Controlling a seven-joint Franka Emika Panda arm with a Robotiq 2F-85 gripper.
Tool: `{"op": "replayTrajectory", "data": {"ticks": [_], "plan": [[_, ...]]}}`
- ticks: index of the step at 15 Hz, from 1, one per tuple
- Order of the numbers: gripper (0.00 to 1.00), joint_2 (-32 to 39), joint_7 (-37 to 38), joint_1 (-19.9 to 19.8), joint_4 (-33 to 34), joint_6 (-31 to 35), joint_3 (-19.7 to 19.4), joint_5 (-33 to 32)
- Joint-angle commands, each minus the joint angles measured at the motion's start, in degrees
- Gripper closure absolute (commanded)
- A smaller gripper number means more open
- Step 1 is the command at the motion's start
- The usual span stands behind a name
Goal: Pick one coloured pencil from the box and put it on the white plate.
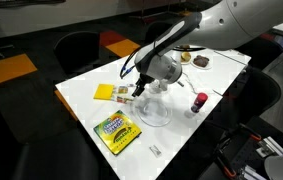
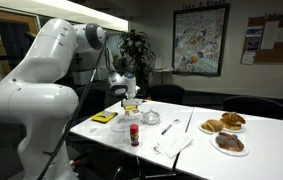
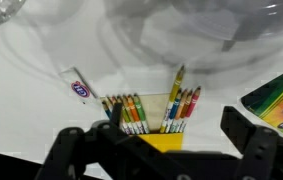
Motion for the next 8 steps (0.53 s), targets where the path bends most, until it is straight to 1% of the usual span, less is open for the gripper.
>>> {"op": "replayTrajectory", "data": {"ticks": [1, 2, 3, 5, 8], "plan": [[0.0, 4.1, 8.9, 3.3, 3.6, -0.3, -3.9, -3.7], [0.0, 4.1, 15.7, -1.9, 3.3, 2.0, 1.5, -11.9], [0.0, 5.1, 19.8, -2.0, 4.0, 1.3, 1.2, -15.3], [0.0, 6.6, 30.8, -3.3, 5.5, 0.0, 1.9, -25.4], [0.0, 8.3, 46.5, -6.5, 8.1, -1.1, 4.4, -41.6]]}}
